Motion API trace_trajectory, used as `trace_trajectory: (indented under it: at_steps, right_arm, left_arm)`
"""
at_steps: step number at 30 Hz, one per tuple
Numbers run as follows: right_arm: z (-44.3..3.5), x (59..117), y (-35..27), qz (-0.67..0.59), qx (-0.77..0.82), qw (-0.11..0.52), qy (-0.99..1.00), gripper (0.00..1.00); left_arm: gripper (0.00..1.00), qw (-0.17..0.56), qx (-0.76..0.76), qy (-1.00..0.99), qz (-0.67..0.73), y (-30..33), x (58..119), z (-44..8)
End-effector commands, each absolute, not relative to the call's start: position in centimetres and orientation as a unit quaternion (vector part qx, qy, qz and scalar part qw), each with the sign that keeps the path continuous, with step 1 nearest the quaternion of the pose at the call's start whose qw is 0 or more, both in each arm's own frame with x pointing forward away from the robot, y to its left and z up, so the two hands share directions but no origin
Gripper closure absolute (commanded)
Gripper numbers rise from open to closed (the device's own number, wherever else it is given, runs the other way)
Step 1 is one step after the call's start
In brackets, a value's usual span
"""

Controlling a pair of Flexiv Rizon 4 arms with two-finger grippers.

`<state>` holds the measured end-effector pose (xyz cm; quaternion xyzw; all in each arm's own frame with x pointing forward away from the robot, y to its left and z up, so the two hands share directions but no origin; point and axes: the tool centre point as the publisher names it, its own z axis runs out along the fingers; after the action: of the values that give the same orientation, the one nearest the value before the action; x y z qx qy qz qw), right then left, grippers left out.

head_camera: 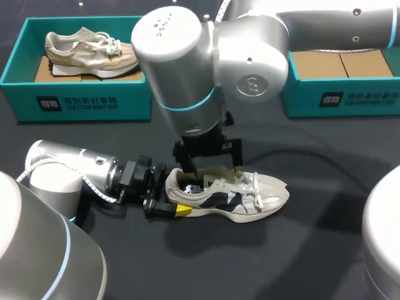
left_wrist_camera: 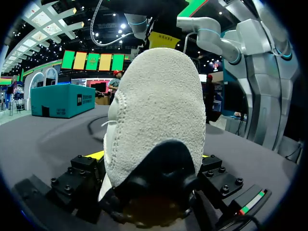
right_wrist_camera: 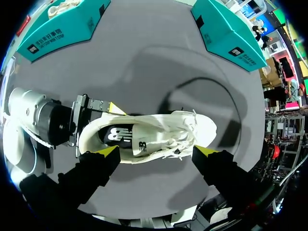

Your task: Take the shoe out of the shoebox, open the shoe tongue, remove and reinsert the insole, then place the shoe into the shoebox

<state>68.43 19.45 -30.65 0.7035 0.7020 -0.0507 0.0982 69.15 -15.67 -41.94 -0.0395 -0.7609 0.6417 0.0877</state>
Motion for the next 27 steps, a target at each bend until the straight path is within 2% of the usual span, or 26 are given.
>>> trace_trajectory:
  at_steps: [1, 27]
  right_arm:
    - [-31.5, 67.7, 20.3, -0.083, 0.724, 0.148, 0.668, 0.0]
    - [-34.7, 67.7, 19.7, -0.107, 0.736, 0.194, 0.639, 0.0]
  left_arm:
    - [1.0, 0.088, -0.04, -0.761, 0.641, -15.4, 69.5, -42.3]
    - [1.0, 0.088, -0.04, -0.761, 0.641, -15.4, 69.5, -42.3]
